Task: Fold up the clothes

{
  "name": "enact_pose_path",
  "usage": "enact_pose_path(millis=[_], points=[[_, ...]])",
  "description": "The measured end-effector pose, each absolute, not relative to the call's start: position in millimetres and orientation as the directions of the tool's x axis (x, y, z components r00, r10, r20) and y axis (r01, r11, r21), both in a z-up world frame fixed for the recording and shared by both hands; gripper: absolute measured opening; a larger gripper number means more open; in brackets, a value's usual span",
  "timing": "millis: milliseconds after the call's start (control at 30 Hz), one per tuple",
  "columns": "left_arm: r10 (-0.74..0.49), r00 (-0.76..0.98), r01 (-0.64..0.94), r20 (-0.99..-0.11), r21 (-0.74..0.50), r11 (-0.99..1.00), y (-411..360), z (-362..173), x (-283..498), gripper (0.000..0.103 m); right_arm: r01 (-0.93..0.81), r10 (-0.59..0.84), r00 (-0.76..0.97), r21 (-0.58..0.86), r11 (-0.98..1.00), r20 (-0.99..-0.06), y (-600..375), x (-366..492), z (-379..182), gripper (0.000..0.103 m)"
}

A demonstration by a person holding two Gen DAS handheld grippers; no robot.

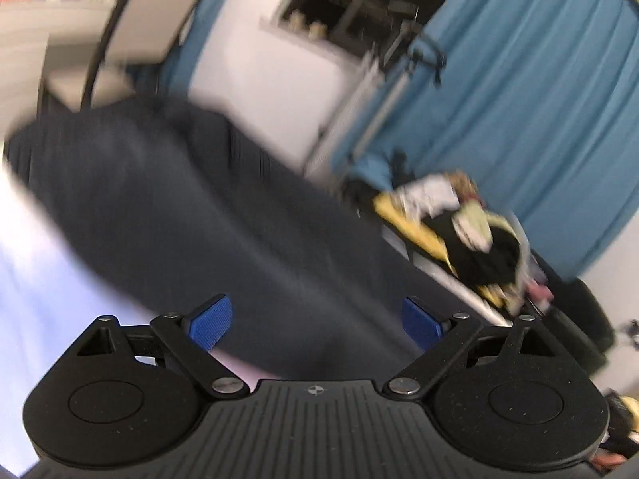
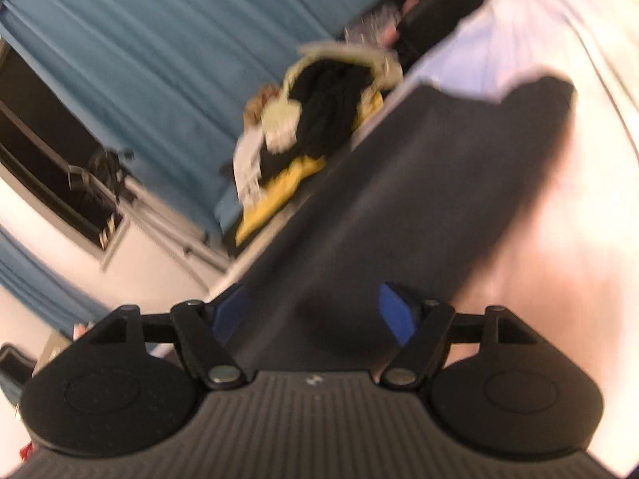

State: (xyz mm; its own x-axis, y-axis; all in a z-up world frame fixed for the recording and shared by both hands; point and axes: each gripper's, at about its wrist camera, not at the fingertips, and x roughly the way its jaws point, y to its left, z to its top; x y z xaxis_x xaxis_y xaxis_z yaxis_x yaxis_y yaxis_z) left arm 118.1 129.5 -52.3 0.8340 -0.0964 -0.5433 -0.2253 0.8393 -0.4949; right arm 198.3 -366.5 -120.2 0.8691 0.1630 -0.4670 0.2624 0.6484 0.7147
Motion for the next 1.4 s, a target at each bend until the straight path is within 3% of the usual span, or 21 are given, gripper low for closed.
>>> enact_pose_path(millis=[133, 233, 267, 367, 500, 733, 833, 900, 1000, 1167, 1400], points=[[-0.251, 0.771, -0.284, -0.585, -0.669, 0.687, 152.5, -88.6, 106.4, 0.093, 0.344, 0.283, 0.807, 0.802, 0.489, -0.519, -367.7, 189.5, -144.0, 0.076], [-0.299, 0.787, -0.344, -0.54, -0.787, 0.513, 182.0, -115.4, 109.1, 0.093, 0.366, 0.309, 0.821, 0.857, 0.363, -0.481, -378.5, 185.9, -156.6, 0.079], [-0.303, 0.795, -0.361, -0.526, -0.811, 0.461, 191.6, -123.5, 110.5, 0.093, 0.367, 0.298, 0.828, 0.861, 0.353, -0.475, -381.9, 185.7, -158.4, 0.084], [-0.264, 0.817, -0.407, -0.513, -0.837, 0.366, 215.6, -144.6, 118.2, 0.093, 0.38, 0.256, 0.845, 0.863, 0.331, -0.47, -397.3, 191.3, -168.5, 0.086], [-0.25, 0.848, -0.397, -0.467, -0.873, 0.283, 238.5, -160.0, 135.5, 0.093, 0.33, 0.228, 0.895, 0.912, 0.244, -0.384, -419.3, 209.7, -190.0, 0.085], [-0.176, 0.872, -0.358, -0.458, -0.839, 0.41, 260.5, -158.2, 175.9, 0.091, 0.221, 0.212, 0.928, 0.909, 0.353, -0.307, -429.7, 252.7, -198.1, 0.084], [-0.131, 0.873, -0.382, -0.47, -0.826, 0.414, 267.3, -161.7, 182.7, 0.071, 0.222, 0.181, 0.934, 0.897, 0.383, -0.308, -428.2, 260.6, -196.9, 0.068], [-0.103, 0.869, -0.408, -0.483, -0.819, 0.403, 269.5, -165.0, 182.6, 0.04, 0.243, 0.154, 0.931, 0.876, 0.416, -0.331, -426.7, 264.4, -195.5, 0.034], [-0.063, 0.881, -0.417, -0.468, -0.833, 0.364, 267.1, -161.6, 173.3, 0.016, 0.266, 0.125, 0.926, 0.852, 0.45, -0.355, -426.4, 265.5, -195.3, 0.018], [0.045, 0.904, -0.398, -0.425, -0.801, 0.446, 255.2, -123.5, 151.6, 0.009, 0.253, 0.082, 0.939, 0.835, 0.489, -0.333, -417.0, 245.8, -169.2, 0.013], [0.034, 0.906, -0.401, -0.423, -0.827, 0.393, 259.8, -113.8, 117.0, 0.008, 0.276, 0.056, 0.932, 0.798, 0.535, -0.359, -412.2, 189.4, -121.1, 0.012]])
